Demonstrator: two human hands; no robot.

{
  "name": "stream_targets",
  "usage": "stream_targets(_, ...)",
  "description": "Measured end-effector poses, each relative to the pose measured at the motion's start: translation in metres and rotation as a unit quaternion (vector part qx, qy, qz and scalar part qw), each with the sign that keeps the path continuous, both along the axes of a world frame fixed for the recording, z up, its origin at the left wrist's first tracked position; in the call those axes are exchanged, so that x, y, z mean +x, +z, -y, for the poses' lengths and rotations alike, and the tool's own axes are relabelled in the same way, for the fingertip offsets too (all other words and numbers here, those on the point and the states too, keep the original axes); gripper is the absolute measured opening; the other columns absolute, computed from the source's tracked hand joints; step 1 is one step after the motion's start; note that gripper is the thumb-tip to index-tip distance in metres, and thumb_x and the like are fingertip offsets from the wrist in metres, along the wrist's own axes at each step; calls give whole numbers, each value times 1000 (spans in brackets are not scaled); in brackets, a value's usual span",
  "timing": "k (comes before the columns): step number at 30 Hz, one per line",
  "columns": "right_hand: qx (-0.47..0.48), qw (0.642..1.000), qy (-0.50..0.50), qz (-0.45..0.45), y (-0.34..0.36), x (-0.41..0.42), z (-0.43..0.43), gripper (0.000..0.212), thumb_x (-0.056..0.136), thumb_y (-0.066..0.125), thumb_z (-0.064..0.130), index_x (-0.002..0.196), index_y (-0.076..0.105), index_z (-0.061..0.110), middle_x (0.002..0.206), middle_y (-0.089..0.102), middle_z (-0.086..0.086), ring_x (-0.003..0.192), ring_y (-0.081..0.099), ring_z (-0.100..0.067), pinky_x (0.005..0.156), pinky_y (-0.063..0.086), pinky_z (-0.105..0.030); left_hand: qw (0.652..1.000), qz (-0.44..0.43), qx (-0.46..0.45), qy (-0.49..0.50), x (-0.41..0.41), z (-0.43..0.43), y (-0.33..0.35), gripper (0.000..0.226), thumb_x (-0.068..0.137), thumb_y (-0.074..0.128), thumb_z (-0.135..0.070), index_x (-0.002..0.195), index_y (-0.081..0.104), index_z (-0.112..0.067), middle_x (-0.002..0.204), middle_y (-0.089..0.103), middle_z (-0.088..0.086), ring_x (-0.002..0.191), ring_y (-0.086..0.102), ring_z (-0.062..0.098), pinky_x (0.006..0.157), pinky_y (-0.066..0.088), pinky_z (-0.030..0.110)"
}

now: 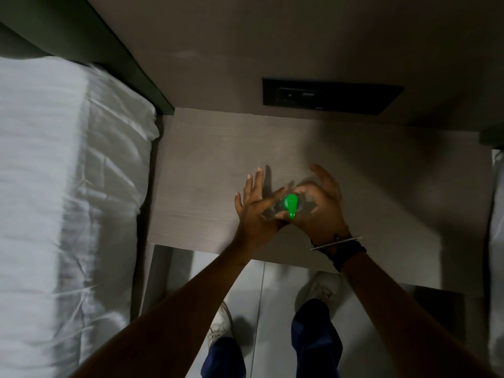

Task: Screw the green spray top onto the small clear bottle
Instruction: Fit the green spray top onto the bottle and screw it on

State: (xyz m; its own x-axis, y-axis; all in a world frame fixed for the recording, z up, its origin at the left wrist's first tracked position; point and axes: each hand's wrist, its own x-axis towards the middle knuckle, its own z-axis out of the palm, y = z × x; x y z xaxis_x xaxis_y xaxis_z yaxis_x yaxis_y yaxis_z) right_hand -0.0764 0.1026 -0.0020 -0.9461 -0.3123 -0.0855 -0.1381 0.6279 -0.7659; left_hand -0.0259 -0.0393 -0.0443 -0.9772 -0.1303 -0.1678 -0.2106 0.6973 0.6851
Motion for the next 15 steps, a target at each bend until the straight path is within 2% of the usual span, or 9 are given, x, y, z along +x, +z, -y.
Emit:
stream_targets(2,14,999,26,25,0,-1,1,66,56,87,41,114,63,19,149,35,-15,138,29,-32,112,28,-53,1000,2,1,4,-2,-1,2,55,71,75,-42,122,59,-30,158,8,12,144,-7,27,112,-2,59)
stream_targets(4,15,999,49,18,-1,0,0,60,66,83,37,120,61,21,150,34,-13,138,28,-33,111,27,-58,1000,1,5,5,-5,-1,4,53,71,76,-41,120,61,-29,158,9,11,144,-6,27,113,-2,58)
stream_targets(7,-7,1000,9,-14,1,-1,0,40,65,85,25,102,71,17,139,50,-12,130,39,-37,104,33,-61,1000,3,-15,0,-8,-2,6,52,70,75,-46,117,64,-28,158,12,11,145,-2,28,113,-2,55)
stream_targets(9,-15,999,-35,-11,3,-1,4,47,56,89,31,95,68,15,130,55,-12,124,44,-33,102,36,-59,1000,-2,-18,0,-7,-1,6,49,72,73,-47,116,65,-25,158,13,12,145,-1,29,113,-2,55)
stream_targets(11,-10,999,-38,27,3,-2,7,68,50,89,45,106,60,18,135,49,-13,128,40,-30,110,31,-54,1000,-16,-3,4,-5,1,3,44,74,71,-44,111,68,-20,157,13,15,144,-2,29,113,-3,56)
stream_targets(13,-9,998,-7,60,2,-2,4,83,55,83,51,125,51,22,148,33,-12,138,26,-27,113,25,-47,1000,-17,-7,-3,-5,2,1,44,75,69,-44,112,67,-20,158,12,15,144,-3,29,113,-2,58)
stream_targets(15,-21,999,17,47,2,-3,-2,64,66,82,37,123,58,20,153,28,-11,138,23,-23,114,26,-50,1000,-3,-27,-5,-8,2,1,48,72,71,-48,113,66,-23,158,13,13,145,-1,30,113,-1,58)
